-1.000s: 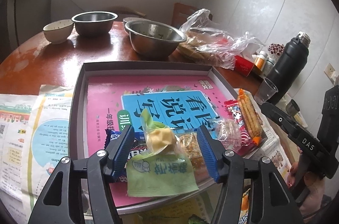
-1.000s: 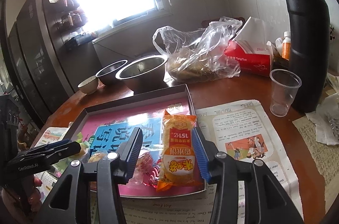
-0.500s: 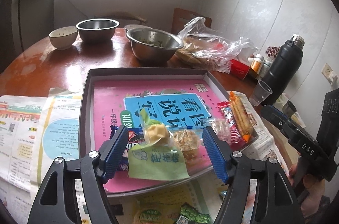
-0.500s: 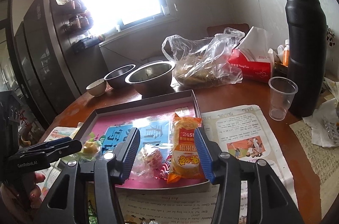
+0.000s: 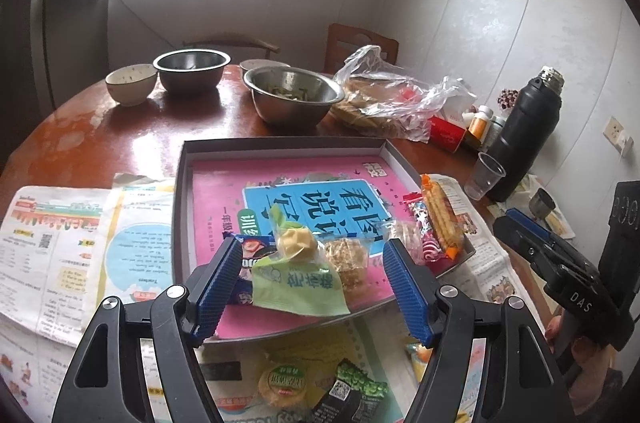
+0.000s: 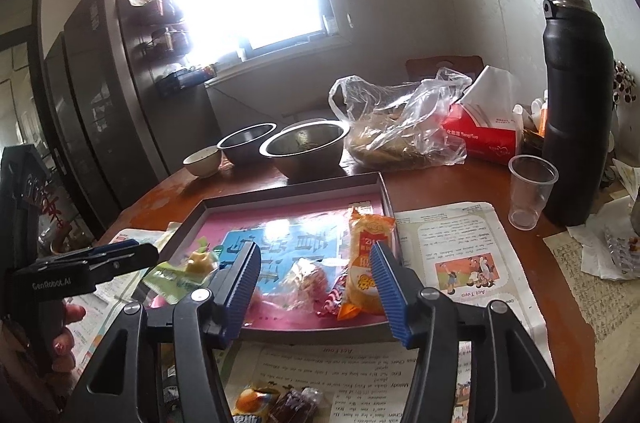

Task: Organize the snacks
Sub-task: 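Move both open grippers back toward the remaining snacks on the newspaper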

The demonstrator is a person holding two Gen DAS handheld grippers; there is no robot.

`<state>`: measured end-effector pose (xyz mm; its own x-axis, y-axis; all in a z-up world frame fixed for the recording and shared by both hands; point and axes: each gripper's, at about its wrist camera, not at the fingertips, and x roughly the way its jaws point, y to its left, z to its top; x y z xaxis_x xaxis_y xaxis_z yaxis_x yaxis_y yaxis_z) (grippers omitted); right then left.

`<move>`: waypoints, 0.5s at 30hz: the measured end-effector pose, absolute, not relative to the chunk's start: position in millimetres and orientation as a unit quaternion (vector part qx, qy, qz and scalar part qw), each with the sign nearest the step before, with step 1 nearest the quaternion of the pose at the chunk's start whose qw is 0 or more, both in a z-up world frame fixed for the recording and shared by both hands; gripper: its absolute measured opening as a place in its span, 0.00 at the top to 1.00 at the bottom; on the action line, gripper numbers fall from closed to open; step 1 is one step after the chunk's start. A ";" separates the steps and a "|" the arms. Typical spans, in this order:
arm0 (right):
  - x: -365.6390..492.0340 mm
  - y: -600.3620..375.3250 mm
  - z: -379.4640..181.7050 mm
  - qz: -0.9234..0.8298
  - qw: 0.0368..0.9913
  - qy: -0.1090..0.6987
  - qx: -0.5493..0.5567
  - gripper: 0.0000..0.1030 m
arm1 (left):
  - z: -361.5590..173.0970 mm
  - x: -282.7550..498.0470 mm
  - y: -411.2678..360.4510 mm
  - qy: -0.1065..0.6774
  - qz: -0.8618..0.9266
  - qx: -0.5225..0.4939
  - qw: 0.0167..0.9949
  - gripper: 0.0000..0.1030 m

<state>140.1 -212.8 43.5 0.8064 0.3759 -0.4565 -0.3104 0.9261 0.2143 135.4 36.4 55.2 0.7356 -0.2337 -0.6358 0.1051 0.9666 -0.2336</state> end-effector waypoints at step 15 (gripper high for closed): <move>112.8 -209.0 44.6 0.194 0.945 0.258 0.050 0.45 | 67.5 111.5 29.4 0.352 -0.094 -0.073 0.928 0.27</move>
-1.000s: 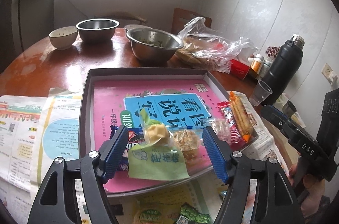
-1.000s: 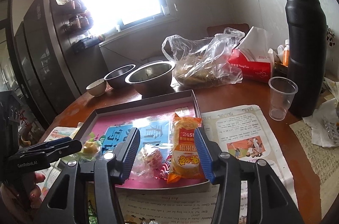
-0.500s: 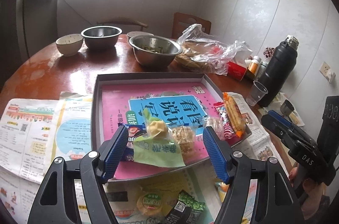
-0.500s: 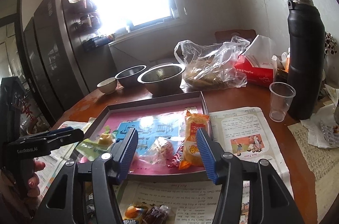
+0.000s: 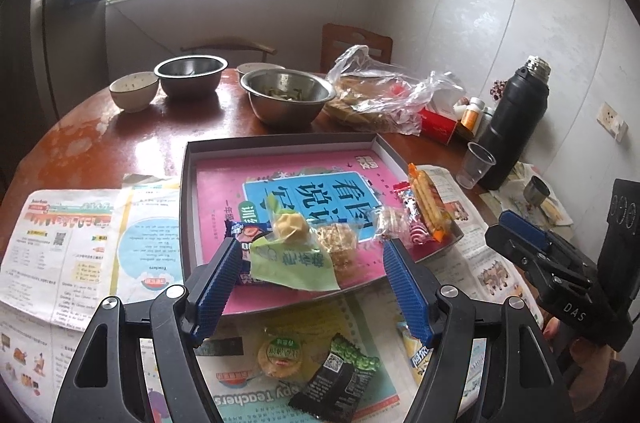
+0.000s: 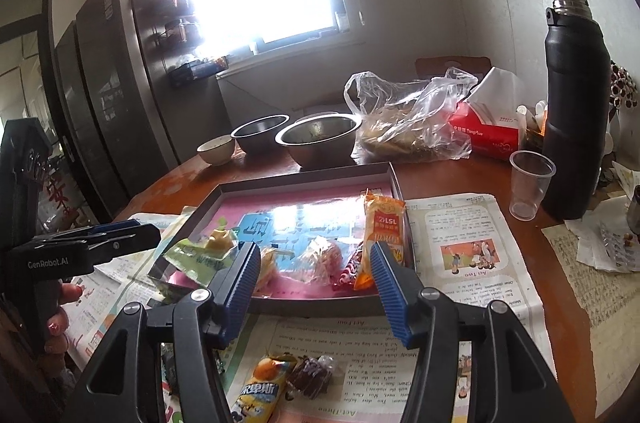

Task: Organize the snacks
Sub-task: 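Move both open grippers back toward the remaining snacks on the newspaper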

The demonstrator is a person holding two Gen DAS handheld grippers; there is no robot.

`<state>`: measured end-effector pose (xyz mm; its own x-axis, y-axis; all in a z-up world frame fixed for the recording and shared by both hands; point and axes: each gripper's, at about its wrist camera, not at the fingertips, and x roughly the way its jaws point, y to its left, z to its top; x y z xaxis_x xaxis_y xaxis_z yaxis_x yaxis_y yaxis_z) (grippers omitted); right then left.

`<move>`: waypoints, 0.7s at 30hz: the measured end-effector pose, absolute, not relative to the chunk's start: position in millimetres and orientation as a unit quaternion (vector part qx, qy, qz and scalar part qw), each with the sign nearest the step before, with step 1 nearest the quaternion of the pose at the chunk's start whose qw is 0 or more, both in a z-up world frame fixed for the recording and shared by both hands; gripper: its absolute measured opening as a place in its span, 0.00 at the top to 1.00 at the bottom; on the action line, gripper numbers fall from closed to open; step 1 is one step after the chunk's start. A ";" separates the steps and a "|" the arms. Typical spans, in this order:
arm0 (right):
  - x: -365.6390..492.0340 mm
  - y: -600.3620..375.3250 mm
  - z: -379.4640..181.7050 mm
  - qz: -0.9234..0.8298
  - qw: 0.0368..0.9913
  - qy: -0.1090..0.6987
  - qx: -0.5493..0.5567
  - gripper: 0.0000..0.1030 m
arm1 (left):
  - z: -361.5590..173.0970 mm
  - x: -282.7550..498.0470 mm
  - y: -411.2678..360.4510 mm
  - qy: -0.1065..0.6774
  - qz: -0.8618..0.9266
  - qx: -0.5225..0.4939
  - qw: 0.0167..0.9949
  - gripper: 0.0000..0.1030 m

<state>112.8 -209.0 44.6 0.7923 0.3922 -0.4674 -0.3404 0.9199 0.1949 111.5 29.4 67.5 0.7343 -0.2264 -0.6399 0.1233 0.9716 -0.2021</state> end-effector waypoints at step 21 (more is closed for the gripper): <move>90.2 -204.6 29.1 0.206 0.934 0.293 0.021 0.45 | 62.3 92.0 18.9 0.375 -0.099 -0.048 0.921 0.27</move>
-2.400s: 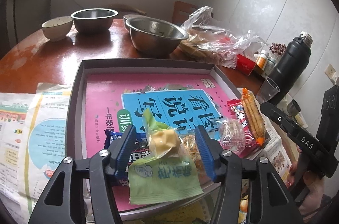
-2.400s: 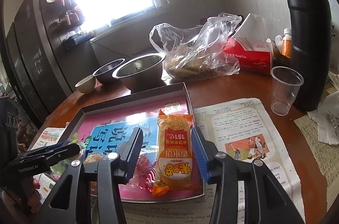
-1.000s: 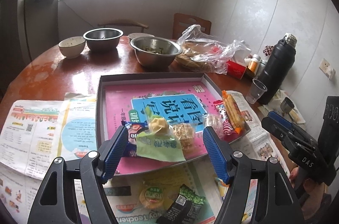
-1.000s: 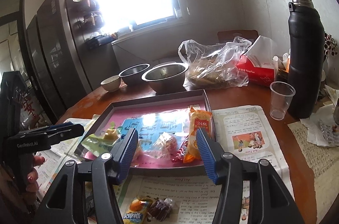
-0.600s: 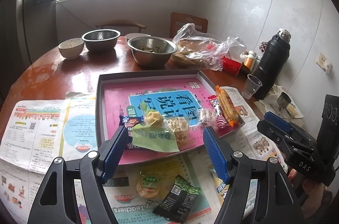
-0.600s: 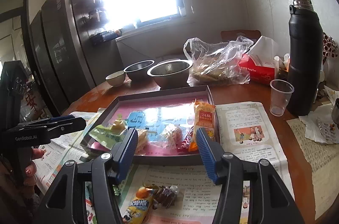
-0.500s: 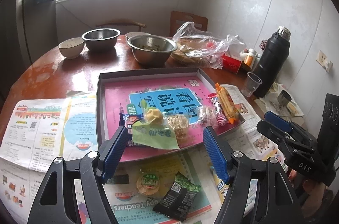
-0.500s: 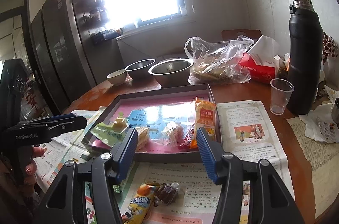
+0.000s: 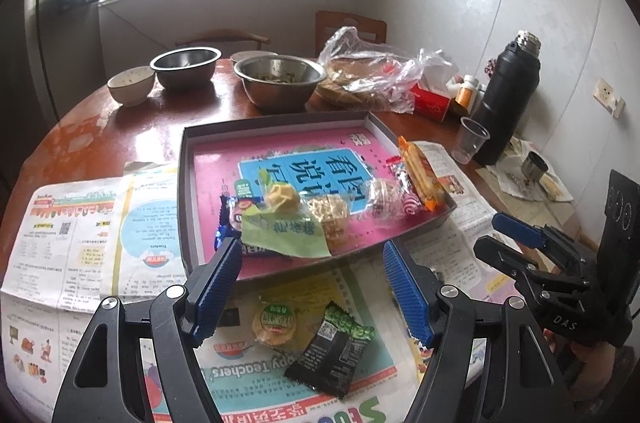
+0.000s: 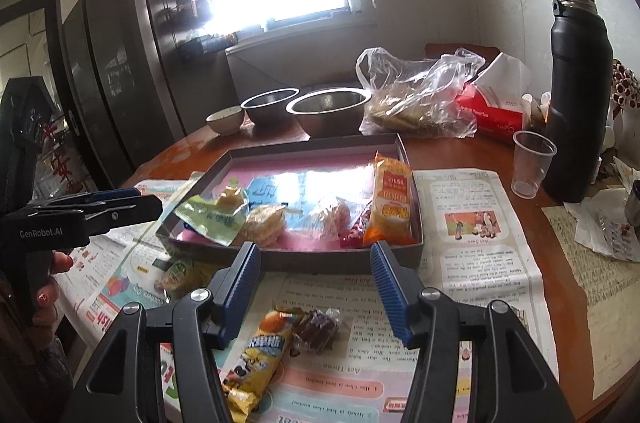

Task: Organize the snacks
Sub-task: 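Move both open grippers back toward the remaining snacks on the newspaper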

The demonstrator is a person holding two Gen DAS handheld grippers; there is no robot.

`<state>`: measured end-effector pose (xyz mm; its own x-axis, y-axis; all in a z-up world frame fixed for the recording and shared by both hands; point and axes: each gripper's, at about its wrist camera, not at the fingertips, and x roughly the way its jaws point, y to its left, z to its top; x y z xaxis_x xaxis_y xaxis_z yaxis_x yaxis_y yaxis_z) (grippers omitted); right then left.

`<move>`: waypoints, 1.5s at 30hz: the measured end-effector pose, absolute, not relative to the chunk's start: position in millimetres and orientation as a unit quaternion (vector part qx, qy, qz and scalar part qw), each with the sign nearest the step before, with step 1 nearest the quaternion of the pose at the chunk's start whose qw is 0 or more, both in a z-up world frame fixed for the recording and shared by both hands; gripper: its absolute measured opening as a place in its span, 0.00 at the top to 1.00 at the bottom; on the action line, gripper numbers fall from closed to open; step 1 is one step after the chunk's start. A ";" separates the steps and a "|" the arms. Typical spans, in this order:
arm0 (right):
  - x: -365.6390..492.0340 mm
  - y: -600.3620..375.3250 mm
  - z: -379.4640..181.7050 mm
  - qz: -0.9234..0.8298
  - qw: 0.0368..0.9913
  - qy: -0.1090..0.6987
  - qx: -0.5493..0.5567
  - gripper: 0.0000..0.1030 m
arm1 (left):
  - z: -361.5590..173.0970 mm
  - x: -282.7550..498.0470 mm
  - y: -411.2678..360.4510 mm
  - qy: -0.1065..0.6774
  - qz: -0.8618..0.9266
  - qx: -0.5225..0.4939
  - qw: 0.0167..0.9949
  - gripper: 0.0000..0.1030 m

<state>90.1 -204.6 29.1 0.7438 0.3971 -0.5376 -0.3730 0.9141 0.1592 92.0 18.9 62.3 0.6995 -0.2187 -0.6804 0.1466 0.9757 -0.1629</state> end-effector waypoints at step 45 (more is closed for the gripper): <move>84.0 -202.5 -2.9 0.223 0.906 0.360 -0.024 0.45 | -0.8 58.2 0.7 0.449 -0.156 -0.002 0.880 0.27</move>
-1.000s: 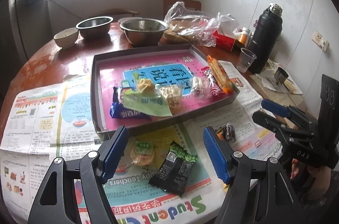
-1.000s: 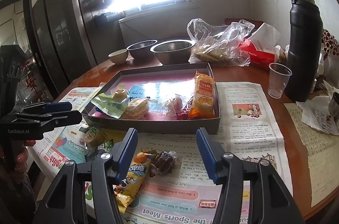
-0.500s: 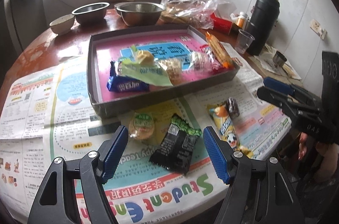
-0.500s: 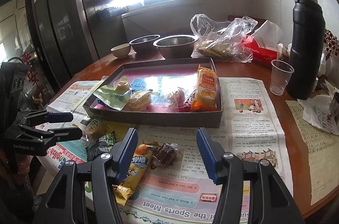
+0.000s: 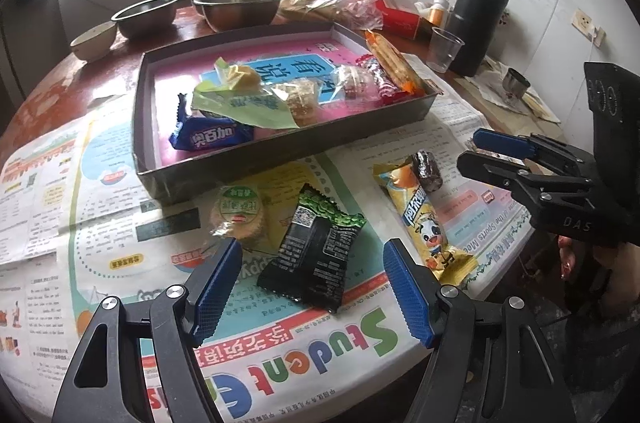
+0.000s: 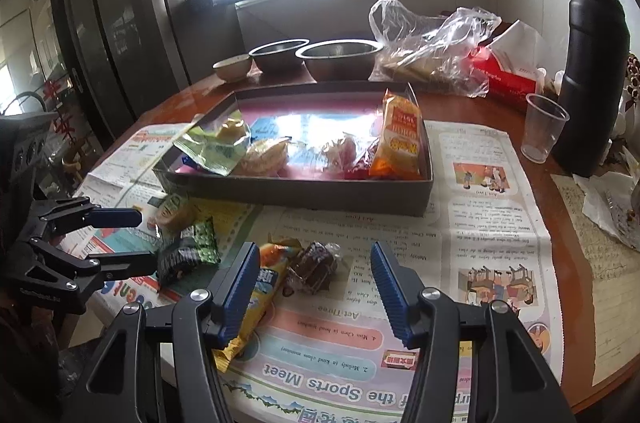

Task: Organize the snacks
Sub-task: 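Move both open grippers back toward the remaining snacks on the newspaper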

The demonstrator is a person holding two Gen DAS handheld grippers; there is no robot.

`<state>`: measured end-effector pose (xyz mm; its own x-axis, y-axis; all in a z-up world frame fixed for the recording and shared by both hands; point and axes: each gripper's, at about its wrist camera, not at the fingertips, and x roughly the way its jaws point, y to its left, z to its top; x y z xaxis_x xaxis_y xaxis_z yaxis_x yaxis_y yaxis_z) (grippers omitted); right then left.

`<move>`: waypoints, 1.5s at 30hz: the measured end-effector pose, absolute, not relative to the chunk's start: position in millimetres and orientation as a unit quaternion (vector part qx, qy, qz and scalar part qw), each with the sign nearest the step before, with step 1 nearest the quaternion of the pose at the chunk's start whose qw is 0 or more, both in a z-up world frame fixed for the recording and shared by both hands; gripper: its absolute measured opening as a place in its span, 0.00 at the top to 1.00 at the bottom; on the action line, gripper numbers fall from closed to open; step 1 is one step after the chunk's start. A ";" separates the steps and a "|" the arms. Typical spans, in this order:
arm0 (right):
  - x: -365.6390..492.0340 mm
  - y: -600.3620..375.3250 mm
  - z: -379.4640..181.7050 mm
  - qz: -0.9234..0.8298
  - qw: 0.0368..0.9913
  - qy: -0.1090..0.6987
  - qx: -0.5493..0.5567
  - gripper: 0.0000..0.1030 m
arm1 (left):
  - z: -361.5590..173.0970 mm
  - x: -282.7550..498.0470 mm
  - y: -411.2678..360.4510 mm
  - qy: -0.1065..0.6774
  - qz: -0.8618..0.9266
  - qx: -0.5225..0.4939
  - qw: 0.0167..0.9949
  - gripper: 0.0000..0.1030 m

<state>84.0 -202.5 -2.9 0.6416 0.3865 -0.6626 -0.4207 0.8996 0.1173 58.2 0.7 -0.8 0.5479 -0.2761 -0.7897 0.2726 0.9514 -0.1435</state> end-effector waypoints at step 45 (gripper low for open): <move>116.2 -189.9 -47.2 0.242 0.899 0.355 -0.080 0.62 | -29.0 78.0 -21.3 0.459 -0.178 0.009 0.870 0.46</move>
<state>116.2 -189.9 -47.2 0.6307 0.3782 -0.6776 -0.4924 0.8699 0.0272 78.0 -21.3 -29.0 0.5147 -0.3005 -0.8030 0.3175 0.9368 -0.1470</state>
